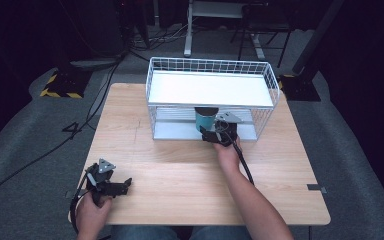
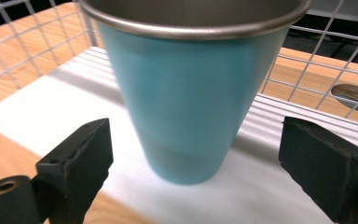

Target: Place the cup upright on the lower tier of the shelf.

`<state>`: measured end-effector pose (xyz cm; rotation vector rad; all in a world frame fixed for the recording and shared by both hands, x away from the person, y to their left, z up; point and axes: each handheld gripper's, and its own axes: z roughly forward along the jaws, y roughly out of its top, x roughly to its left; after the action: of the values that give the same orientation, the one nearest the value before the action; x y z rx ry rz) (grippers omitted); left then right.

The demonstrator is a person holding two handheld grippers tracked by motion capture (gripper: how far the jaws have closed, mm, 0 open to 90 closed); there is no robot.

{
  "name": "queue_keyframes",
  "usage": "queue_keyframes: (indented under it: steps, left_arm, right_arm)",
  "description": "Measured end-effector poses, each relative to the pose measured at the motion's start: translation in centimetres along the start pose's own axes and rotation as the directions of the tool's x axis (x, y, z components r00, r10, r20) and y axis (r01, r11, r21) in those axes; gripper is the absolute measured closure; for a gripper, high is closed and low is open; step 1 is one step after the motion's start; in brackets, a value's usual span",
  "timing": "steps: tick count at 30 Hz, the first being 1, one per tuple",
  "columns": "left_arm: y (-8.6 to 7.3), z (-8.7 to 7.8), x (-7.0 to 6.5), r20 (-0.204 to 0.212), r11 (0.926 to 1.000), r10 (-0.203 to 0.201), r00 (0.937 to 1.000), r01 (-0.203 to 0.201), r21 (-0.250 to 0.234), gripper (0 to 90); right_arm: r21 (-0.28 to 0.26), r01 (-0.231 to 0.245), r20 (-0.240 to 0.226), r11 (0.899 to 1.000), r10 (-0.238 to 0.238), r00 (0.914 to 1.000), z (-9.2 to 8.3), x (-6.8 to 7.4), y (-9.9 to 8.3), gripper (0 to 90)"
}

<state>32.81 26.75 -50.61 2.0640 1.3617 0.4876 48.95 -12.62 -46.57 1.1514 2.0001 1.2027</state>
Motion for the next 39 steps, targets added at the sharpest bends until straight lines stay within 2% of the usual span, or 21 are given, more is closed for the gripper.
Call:
queue_keyframes:
  steps: [2, 4, 5, 6, 7, 8, 11, 12, 18, 19, 26, 27, 28, 30, 33, 34, 36, 38, 39]
  left_arm:
    - [0.0, 0.0, 0.0, 0.000, 1.0000, 0.000, 1.0000, 0.000, 0.000, 0.6]
    - [0.0, 0.0, 0.0, 0.000, 1.0000, 0.000, 1.0000, 0.000, 0.000, 0.6]
    - [0.0, 0.0, 0.0, 0.000, 1.0000, 0.000, 1.0000, 0.000, 0.000, 0.6]
    - [0.0, 0.0, 0.0, 0.000, 1.0000, 0.000, 1.0000, 0.000, 0.000, 0.6]
    - [0.0, 0.0, 0.0, 0.000, 1.0000, 0.000, 1.0000, 0.000, 0.000, 0.6]
    - [0.0, 0.0, 0.0, 0.000, 1.0000, 0.000, 1.0000, 0.000, 0.000, 0.6]
    - [0.0, 0.0, 0.0, 0.000, 1.0000, 0.000, 1.0000, 0.000, 0.000, 0.6]
    - [0.0, 0.0, 0.0, 0.000, 1.0000, 0.000, 1.0000, 0.000, 0.000, 0.6]
    - [0.0, 0.0, 0.0, 0.000, 1.0000, 0.000, 1.0000, 0.000, 0.000, 0.5]
    - [0.0, 0.0, 0.0, 0.000, 1.0000, 0.000, 1.0000, 0.000, 0.000, 0.6]
    - [0.0, 0.0, 0.0, 0.001, 1.0000, 0.005, 1.0000, -0.005, 0.000, 0.5]
    - [0.0, 0.0, -0.1, 0.003, 1.0000, 0.005, 1.0000, -0.005, 0.000, 0.5]
    - [0.0, 0.0, -0.1, 0.003, 1.0000, 0.005, 1.0000, -0.005, 0.000, 0.5]
    - [-0.1, -0.1, -0.1, 0.007, 1.0000, 0.006, 1.0000, -0.006, 0.000, 0.5]
    - [0.0, -0.1, -0.1, 0.008, 1.0000, 0.007, 0.9999, -0.007, 0.003, 0.5]
    - [0.0, -0.1, -0.1, 0.008, 1.0000, 0.007, 0.9999, -0.007, 0.003, 0.5]
    - [0.0, 0.0, 0.0, 0.009, 0.9999, 0.016, 0.9998, -0.016, 0.001, 0.5]
    - [0.0, 0.0, 0.0, 0.009, 0.9999, 0.015, 0.9999, -0.015, 0.002, 0.5]
    - [0.1, 0.1, -0.1, 0.006, 1.0000, 0.006, 1.0000, -0.006, 0.001, 0.5]
  right_arm:
    - [0.024, 0.009, -0.020, 1.000, -0.008, 0.9998, -1.2, 0.1, 0.2, 10.2]
    - [0.037, 0.008, -0.025, 0.999, -0.007, 0.9997, -1.6, 0.2, 0.2, 10.2]
    - [0.051, 0.003, -0.057, 0.999, -0.001, 0.9984, -2.4, 0.2, 0.3, 10.1]
    - [0.051, 0.003, -0.057, 0.999, -0.001, 0.9984, -2.4, 0.2, 0.3, 10.1]
    - [0.044, 0.012, -0.072, 0.999, -0.009, 0.9974, -3.4, 0.3, 0.2, 10.2]
    - [0.044, 0.012, -0.072, 0.999, -0.009, 0.9974, -3.4, 0.3, 0.2, 10.2]
    - [0.045, 0.019, -0.096, 0.999, -0.015, 0.9953, -5.3, 0.2, 0.1, 10.3]
    - [0.045, 0.019, -0.096, 0.999, -0.015, 0.9953, -5.3, 0.2, 0.1, 10.3]
    - [0.036, 0.030, -0.116, 0.999, -0.026, 0.9929, -7.9, -0.4, -0.3, 10.2]
    - [0.037, 0.034, -0.127, 0.999, -0.029, 0.9915, -8.8, -0.7, -0.5, 10.2]
    - [0.025, 0.048, -0.151, 0.999, -0.043, 0.9876, -11.1, -1.6, -1.2, 10.3]
    - [0.043, 0.052, -0.162, 0.998, -0.045, 0.9858, -11.9, -2.0, -1.6, 10.8]
    - [0.043, 0.052, -0.162, 0.998, -0.045, 0.9858, -11.9, -2.0, -1.6, 10.8]
    - [0.066, 0.036, -0.189, 0.997, -0.023, 0.9818, -12.9, -2.6, -2.2, 10.7]
    - [0.049, 0.048, -0.173, 0.998, -0.039, 0.9842, -14.3, -3.4, -2.8, 10.8]
    - [0.049, 0.048, -0.173, 0.998, -0.039, 0.9842, -14.3, -3.4, -2.8, 10.8]
    - [0.056, 0.054, -0.170, 0.997, -0.044, 0.9844, -15.5, -4.2, -3.3, 11.6]
    - [0.067, 0.054, -0.180, 0.996, -0.042, 0.9828, -15.8, -4.4, -3.5, 12.9]
    - [0.093, 0.051, -0.204, 0.994, -0.031, 0.9784, -16.5, -4.9, -3.9, 15.1]
